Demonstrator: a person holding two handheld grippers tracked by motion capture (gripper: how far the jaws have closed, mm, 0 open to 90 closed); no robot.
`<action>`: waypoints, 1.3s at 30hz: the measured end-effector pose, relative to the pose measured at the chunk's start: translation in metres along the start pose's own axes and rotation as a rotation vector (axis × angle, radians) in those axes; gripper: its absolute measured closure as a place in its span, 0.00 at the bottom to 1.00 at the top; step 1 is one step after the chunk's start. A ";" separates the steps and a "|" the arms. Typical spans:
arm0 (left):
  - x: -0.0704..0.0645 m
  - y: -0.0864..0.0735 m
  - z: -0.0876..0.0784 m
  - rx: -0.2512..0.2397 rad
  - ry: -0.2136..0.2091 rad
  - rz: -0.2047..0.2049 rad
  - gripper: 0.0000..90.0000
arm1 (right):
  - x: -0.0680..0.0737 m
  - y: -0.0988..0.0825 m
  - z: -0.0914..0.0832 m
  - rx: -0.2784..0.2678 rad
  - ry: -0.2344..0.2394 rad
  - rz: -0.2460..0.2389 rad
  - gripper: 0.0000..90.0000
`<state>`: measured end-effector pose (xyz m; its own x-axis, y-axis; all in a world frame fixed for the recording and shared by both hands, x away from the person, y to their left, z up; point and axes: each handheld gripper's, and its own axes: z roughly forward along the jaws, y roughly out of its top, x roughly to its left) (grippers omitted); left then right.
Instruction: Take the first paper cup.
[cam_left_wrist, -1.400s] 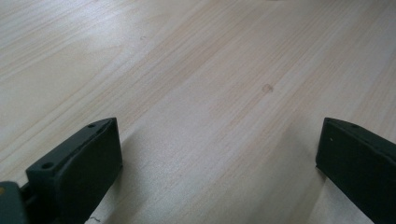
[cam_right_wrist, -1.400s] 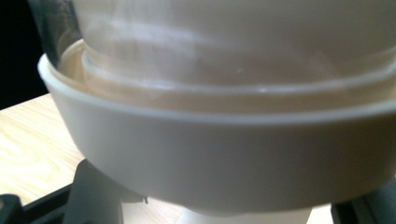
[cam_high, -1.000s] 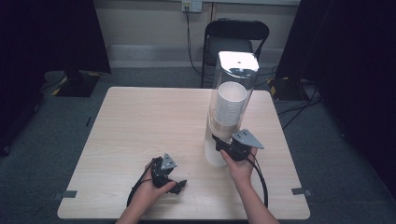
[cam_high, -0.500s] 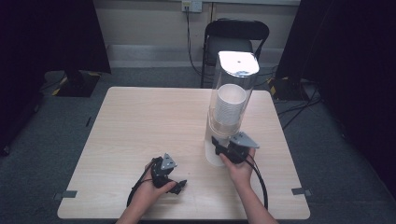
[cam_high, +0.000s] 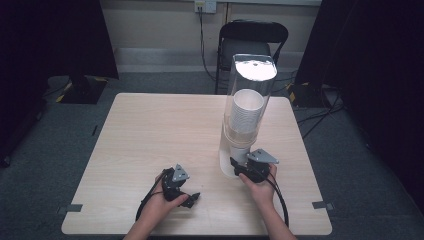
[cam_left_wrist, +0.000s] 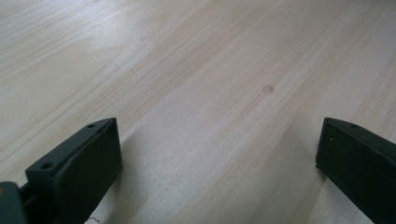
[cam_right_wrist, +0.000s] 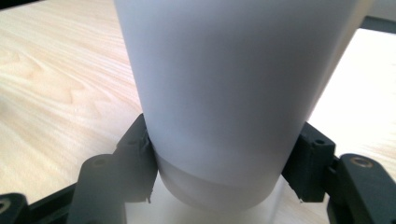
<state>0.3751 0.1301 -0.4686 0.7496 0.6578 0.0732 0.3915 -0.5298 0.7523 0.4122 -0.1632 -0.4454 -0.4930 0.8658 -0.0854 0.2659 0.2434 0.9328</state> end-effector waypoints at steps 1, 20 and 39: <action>0.000 0.000 0.000 0.000 0.000 0.000 0.00 | 0.000 0.000 0.000 0.000 0.000 0.000 0.41; 0.000 0.000 0.001 -0.017 -0.007 -0.007 0.00 | -0.014 -0.006 -0.025 0.082 0.019 -0.069 0.40; 0.000 0.000 0.001 -0.018 -0.006 -0.009 0.00 | -0.053 -0.018 -0.043 0.039 -0.060 0.033 0.39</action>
<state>0.3753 0.1296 -0.4697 0.7495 0.6591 0.0620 0.3885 -0.5138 0.7649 0.3979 -0.2318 -0.4425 -0.4333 0.8980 -0.0764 0.3140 0.2299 0.9212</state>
